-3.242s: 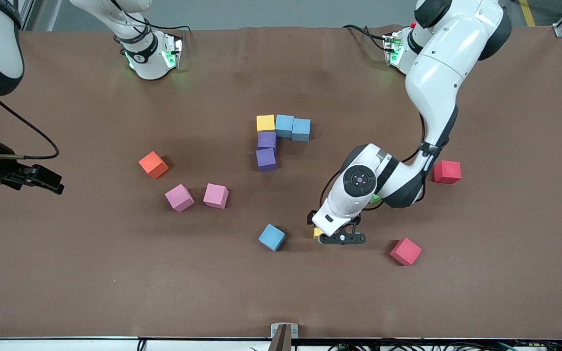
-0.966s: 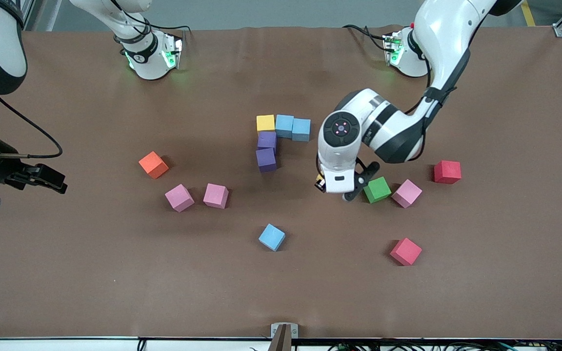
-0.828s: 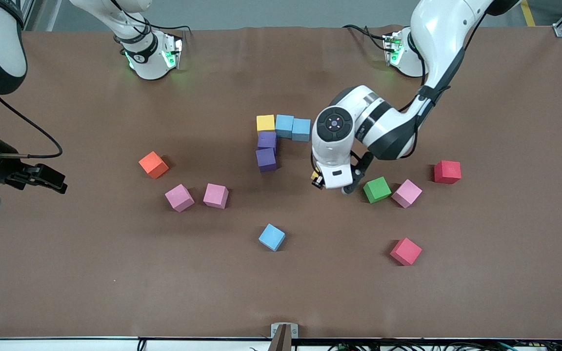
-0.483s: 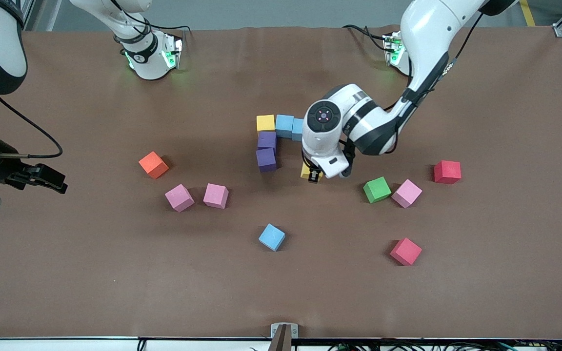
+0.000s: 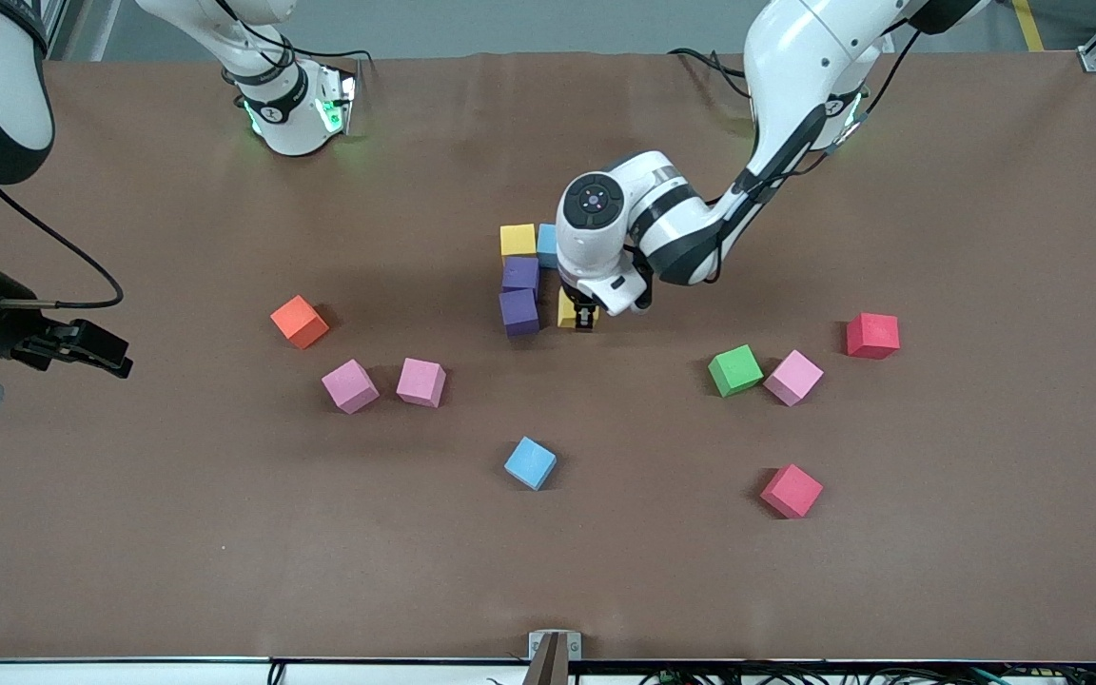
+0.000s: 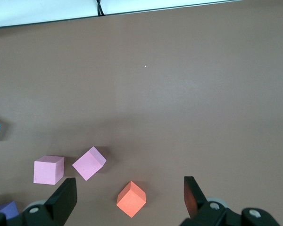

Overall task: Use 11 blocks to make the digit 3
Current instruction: 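Carry yellow to the row with the left gripper while the right gripper reaches pink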

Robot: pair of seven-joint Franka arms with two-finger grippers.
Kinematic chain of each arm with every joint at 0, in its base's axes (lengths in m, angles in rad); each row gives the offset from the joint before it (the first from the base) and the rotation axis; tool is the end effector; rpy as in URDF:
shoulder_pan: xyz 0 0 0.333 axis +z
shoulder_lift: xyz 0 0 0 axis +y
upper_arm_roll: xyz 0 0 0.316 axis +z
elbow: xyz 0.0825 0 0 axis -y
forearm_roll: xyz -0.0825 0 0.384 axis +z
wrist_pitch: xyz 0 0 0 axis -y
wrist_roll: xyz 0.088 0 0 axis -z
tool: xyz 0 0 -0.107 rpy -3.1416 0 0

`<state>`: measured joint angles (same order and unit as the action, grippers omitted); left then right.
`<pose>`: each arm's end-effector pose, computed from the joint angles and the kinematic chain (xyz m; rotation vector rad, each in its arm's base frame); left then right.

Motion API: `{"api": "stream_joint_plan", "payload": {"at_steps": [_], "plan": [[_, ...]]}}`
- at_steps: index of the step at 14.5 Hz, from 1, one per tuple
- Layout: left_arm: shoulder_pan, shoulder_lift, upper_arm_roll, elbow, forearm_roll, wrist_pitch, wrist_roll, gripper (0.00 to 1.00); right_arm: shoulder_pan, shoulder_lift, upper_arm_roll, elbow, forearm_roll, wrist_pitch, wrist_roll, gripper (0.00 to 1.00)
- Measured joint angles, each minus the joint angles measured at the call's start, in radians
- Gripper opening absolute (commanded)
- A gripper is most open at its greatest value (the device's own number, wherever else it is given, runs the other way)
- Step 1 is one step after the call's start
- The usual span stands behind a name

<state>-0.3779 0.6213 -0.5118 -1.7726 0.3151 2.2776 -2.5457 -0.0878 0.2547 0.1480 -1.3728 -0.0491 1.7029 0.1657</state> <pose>0.4402 -0.4861 0.2437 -2.2531 -2.1489 0.0796 0.6425 0.0218 0.5800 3.1316 -0.1678 0.1238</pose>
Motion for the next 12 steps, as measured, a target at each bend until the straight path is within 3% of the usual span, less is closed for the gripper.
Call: {"api": "stream_joint_plan", "payload": {"at_steps": [9,12], "plan": [[-0.066,0.061,0.010,0.000,0.133,0.036,-0.148,0.28,0.017,0.007,0.011,-0.007,0.001,0.001,0.000,1.00],[-0.078,0.066,0.016,0.000,0.215,0.036,-0.185,0.28,0.089,0.052,0.013,-0.029,0.000,0.043,0.001,1.00]]}}
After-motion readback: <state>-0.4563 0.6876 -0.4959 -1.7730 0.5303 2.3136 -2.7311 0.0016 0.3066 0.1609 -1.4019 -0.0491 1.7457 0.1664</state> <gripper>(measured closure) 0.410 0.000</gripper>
